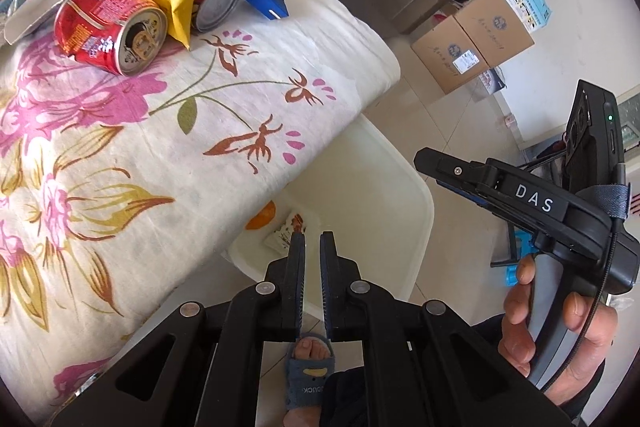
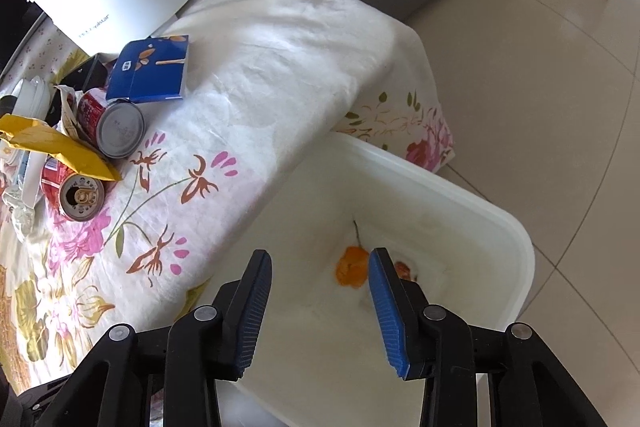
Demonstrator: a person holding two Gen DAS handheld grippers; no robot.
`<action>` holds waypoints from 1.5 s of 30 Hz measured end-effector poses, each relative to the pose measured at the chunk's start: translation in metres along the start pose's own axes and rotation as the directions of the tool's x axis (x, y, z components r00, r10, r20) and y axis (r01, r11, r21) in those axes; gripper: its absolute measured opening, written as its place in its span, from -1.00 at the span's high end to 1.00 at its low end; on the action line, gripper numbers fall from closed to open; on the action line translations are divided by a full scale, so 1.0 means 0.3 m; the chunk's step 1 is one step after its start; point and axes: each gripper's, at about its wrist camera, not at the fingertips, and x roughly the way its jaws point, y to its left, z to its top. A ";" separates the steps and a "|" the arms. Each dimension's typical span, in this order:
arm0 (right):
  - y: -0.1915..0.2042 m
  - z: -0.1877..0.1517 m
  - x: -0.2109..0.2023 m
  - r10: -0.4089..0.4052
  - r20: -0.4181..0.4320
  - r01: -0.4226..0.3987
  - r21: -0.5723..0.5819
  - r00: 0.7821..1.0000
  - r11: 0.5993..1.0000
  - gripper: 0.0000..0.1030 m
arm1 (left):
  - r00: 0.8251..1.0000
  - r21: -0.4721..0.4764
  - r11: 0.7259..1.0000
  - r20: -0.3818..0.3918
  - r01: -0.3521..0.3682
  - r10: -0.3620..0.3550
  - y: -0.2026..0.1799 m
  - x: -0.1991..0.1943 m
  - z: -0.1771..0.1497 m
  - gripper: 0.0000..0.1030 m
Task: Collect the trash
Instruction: 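Grasp the blue snack box with the left tool while the right tool grasps the yellow snack bag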
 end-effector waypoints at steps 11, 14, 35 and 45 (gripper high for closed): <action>0.048 0.010 -0.026 0.051 0.068 -0.048 -0.044 0.996 0.998 0.12 | 0.983 -0.075 0.986 0.095 -0.150 0.157 0.127 -0.172 0.053 -0.16; 0.064 0.022 -0.033 0.064 0.067 -0.061 -0.046 0.996 0.997 0.05 | 0.971 -0.129 0.974 0.124 -0.188 0.204 0.185 -0.230 0.086 -0.18; 0.364 0.080 -0.108 0.175 0.306 -0.043 -0.395 0.936 0.918 -0.87 | 0.795 -0.191 0.825 0.223 -0.532 0.564 0.408 -0.422 0.312 -0.38; 0.529 0.058 0.010 0.232 0.238 -0.050 -0.588 0.943 0.807 -0.78 | 0.774 0.094 0.777 0.223 -0.623 0.593 0.380 -0.313 0.439 -0.38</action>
